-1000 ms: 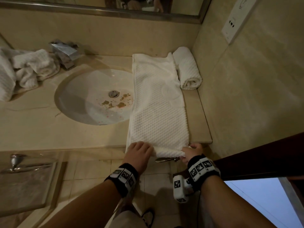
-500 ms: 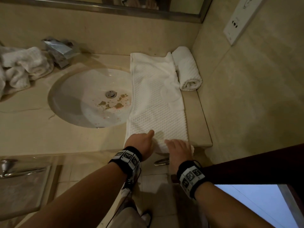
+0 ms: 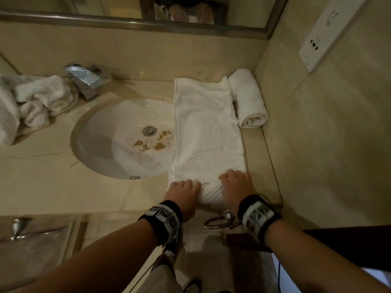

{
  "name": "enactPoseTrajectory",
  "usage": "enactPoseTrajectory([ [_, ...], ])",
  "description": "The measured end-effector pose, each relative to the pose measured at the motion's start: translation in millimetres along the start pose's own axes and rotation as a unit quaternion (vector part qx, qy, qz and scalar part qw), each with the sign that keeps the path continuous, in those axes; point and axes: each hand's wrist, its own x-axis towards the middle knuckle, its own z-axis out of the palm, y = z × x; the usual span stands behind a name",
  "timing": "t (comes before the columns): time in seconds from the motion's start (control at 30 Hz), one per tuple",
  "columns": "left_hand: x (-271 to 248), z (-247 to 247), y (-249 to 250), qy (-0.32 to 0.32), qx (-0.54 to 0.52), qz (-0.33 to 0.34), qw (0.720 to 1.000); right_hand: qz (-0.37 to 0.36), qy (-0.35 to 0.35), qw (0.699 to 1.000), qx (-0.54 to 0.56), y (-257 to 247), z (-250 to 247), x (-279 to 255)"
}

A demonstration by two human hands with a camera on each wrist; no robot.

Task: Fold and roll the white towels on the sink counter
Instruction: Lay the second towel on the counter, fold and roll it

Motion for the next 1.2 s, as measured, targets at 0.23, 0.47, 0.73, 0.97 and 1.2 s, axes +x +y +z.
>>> enactPoseTrajectory([
  [0.23,29,-39,-11,-0.143,-0.081,-0.035,0.986,-0.01,0.012,1.0,-0.019,4,38,-26],
  [0.47,-17,-3,3,-0.008,0.074,-0.037,0.997,-0.042,-0.082,0.995,-0.029,8,-7,33],
  [0.73,27,-23,-16,-0.054,0.03,-0.048,0.997,-0.046,-0.103,0.991,0.071,22,-17,44],
  [0.97,65,-57,-29,-0.227,-0.064,-0.015,0.972,-0.009,-0.058,0.998,-0.023,9,15,10],
  [1.2,16,-24,-10,-0.077,0.107,0.065,0.989,-0.022,-0.145,0.989,-0.012,6,-8,44],
])
